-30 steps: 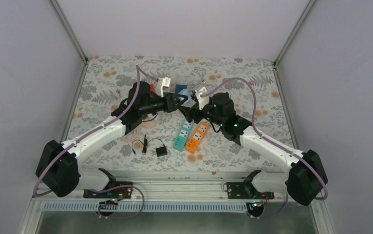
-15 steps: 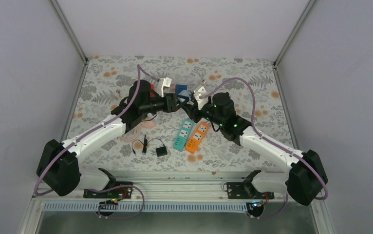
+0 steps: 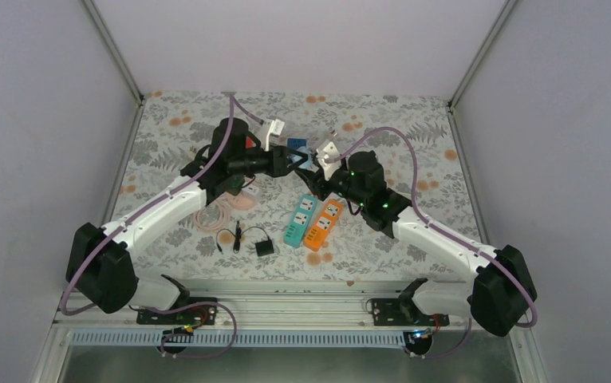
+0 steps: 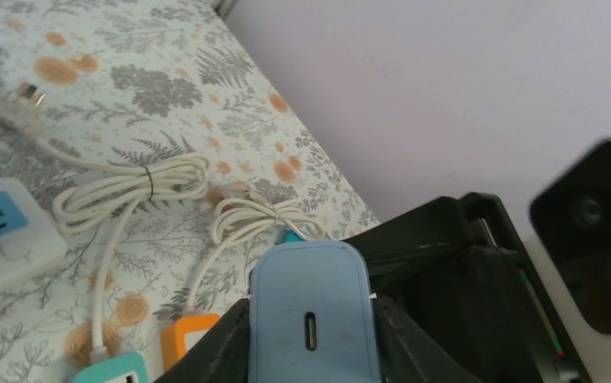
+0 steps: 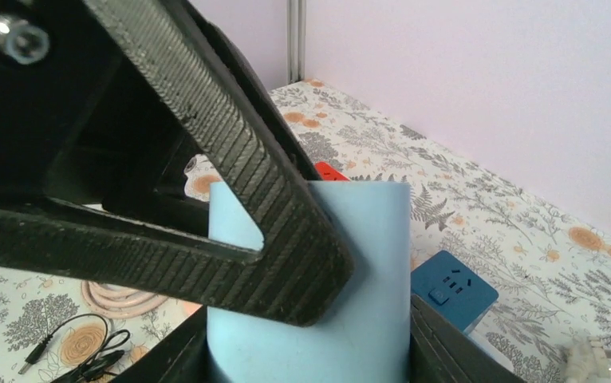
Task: Insert the plug
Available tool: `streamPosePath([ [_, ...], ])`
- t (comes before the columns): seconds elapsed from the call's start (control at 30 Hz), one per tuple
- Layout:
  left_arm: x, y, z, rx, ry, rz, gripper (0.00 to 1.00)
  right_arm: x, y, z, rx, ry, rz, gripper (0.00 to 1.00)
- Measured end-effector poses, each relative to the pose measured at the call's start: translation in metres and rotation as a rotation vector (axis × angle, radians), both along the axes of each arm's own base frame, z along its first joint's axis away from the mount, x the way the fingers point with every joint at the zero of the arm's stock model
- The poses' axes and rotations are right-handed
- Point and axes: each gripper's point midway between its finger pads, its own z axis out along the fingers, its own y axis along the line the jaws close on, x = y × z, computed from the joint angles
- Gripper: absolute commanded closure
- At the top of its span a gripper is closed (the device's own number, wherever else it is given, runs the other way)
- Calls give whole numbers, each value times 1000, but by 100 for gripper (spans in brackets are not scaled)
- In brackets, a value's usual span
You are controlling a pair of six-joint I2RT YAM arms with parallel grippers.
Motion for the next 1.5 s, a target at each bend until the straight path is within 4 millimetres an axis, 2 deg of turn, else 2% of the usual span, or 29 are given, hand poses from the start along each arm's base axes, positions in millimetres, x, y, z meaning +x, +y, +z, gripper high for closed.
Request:
streamPosePath([
  [0.1,-1,-1,-3,2,6,-15,71,0,-1,-3,-7,12,-3,25],
  [0.17,-1,-1,-5,10,0,-20,71,0,-2,-5,-2,36,-17,13],
  [0.2,1,-1,-7,17,-3,-14,71,2,-4,-5,1,49,-37,11],
  [0.33,12,7,-21,70,-46,56,72,5,-8,-8,57,149,-98,10],
  [0.4,15,15,-41,122,-58,112,72,0,-15,-16,104,219,-132,11],
  [0.47,16,21,-64,191,-62,167,72,-10,-30,-33,148,308,-197,12],
  [0.53,11,19,-83,257,-67,195,72,-16,-48,-52,180,401,-289,13],
  [0.67,0,3,-97,307,-87,214,72,-21,-88,-83,223,563,-531,14],
  [0.8,-6,-13,-117,341,-80,228,72,-25,-122,-97,246,635,-716,14],
  [0.93,-13,-26,-145,406,-57,223,72,-34,-140,-94,264,661,-787,14],
  [1.03,-19,-41,-159,451,-54,206,72,-40,-144,-86,287,670,-791,14],
  [1.17,-18,-52,-163,485,-65,214,72,-47,-146,-73,324,673,-773,14],
  [1.33,-6,-45,-165,535,-80,271,72,-55,-148,-66,346,679,-745,13],
  [1.5,-3,-44,-172,570,-96,269,72,-59,-147,-61,359,679,-725,13],
])
